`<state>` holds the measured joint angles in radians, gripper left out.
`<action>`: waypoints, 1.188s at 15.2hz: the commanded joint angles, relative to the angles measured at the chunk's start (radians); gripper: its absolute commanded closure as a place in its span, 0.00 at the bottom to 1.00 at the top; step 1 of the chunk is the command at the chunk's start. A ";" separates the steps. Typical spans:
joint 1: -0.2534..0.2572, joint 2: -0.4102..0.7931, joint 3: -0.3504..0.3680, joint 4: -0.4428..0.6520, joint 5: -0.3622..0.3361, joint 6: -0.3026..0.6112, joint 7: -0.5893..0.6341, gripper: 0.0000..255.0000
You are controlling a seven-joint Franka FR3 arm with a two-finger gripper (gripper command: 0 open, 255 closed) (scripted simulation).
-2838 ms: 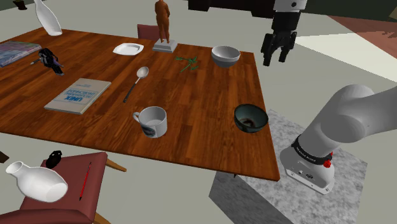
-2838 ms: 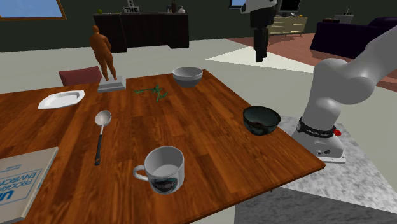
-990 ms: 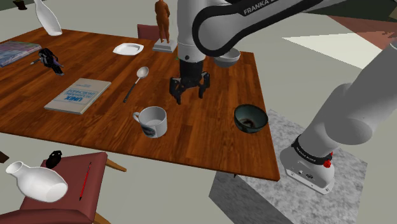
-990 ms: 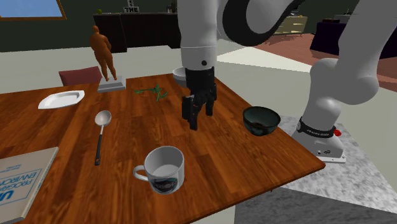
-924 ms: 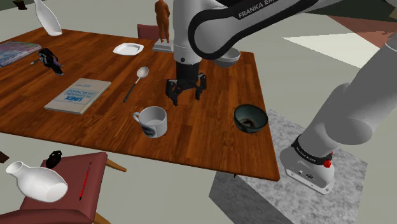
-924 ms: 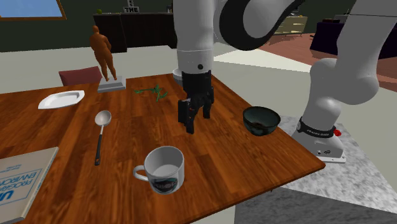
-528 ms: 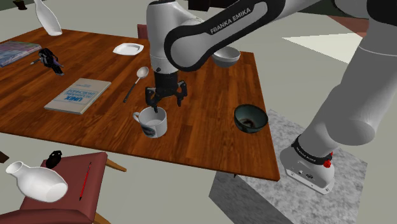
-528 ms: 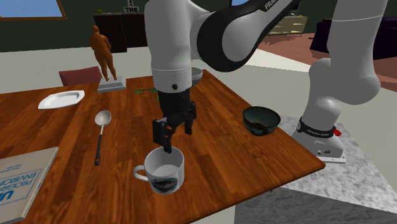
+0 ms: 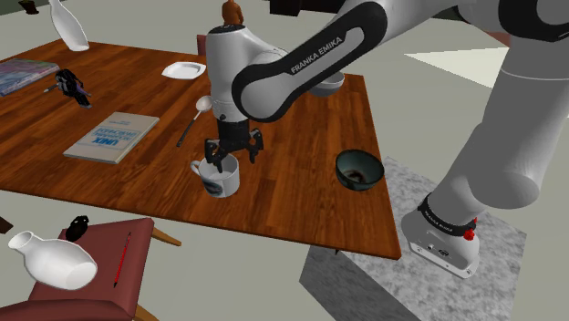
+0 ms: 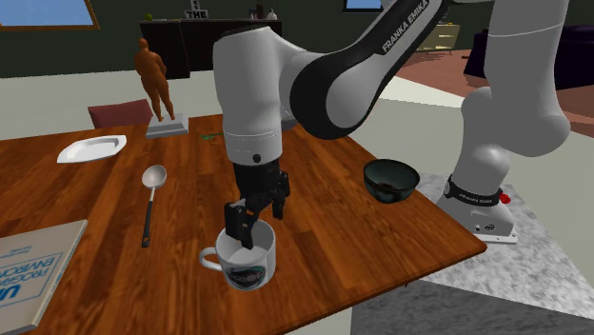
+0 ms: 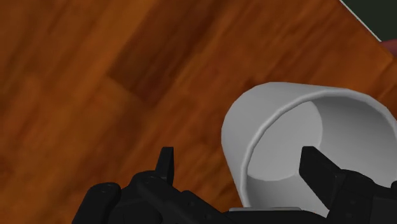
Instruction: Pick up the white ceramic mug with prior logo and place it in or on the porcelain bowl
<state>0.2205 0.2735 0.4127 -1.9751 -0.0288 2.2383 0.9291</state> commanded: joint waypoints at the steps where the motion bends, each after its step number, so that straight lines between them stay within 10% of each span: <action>1: 0.002 0.006 -0.001 -0.005 -0.003 0.011 0.002 0.00; 7: 0.002 0.006 -0.001 -0.005 -0.003 0.010 0.002 0.00; 8: 0.002 0.006 -0.001 -0.005 -0.003 0.010 0.002 1.00; 18: 0.000 -0.002 0.001 0.000 0.001 -0.001 0.001 1.00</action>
<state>0.2210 0.2744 0.4127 -1.9794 -0.0295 2.2435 0.9299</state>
